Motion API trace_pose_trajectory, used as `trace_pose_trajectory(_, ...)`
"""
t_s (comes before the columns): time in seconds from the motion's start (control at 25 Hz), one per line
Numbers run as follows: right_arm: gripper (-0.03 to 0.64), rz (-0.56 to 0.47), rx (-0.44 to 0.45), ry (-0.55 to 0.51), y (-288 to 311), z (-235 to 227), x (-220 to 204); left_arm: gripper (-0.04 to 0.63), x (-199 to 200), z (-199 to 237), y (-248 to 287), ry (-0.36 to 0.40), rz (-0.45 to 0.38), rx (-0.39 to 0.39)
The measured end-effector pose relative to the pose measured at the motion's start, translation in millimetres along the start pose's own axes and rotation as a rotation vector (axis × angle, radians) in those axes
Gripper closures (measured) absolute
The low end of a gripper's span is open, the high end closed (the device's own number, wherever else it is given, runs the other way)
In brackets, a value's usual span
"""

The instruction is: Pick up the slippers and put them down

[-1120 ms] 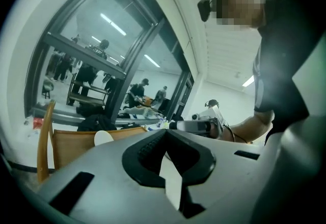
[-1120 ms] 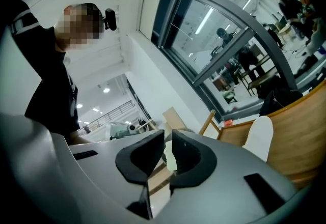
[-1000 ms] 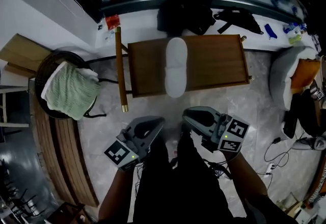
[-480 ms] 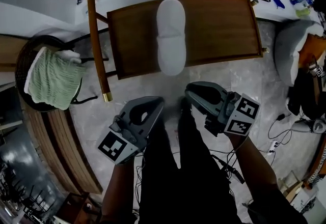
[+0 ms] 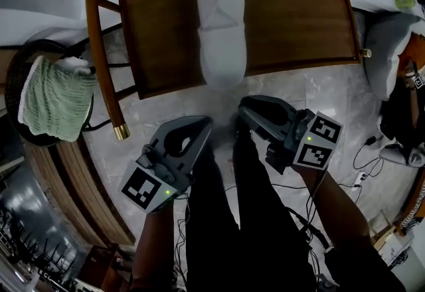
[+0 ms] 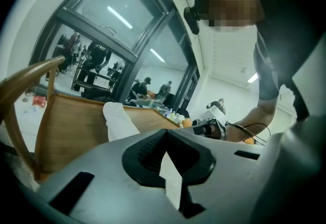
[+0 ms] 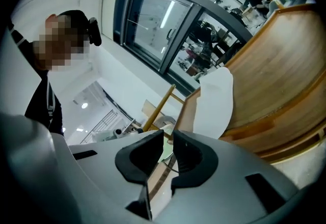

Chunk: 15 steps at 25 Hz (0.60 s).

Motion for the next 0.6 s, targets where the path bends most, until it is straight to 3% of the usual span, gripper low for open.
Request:
trace_pose_trajectory(0.28,0.581,-0.014,-0.035,0.149,7,-27,-17,0.592,-21,10,10,-0.019,0.008,-0.022)
trace_pose_trajectory(0.32,0.572,-0.009,-0.035,0.163,10,-29,-20,0.592,-24,12,10,-0.023,0.013,-0.025)
trace_pose_trajectory(0.4,0.483,0.008,-0.031,0.188,16,-32,-26,0.592,-30,16,11,-0.027,0.026,-0.029)
trace_pose_trajectory(0.6,0.474,0.001,-0.002,0.34,28,-40,-32,0.592,-38,25,15,-0.024,0.032,-0.031)
Point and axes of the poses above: the fingertips, and each gripper's own axes: y forward along the fingers, z to its left, x out of its top, the point moved 4 cm from there along -y, backward along the fingers, and after that the axes turned 5 degrees about -x, right-handed, at the moved point
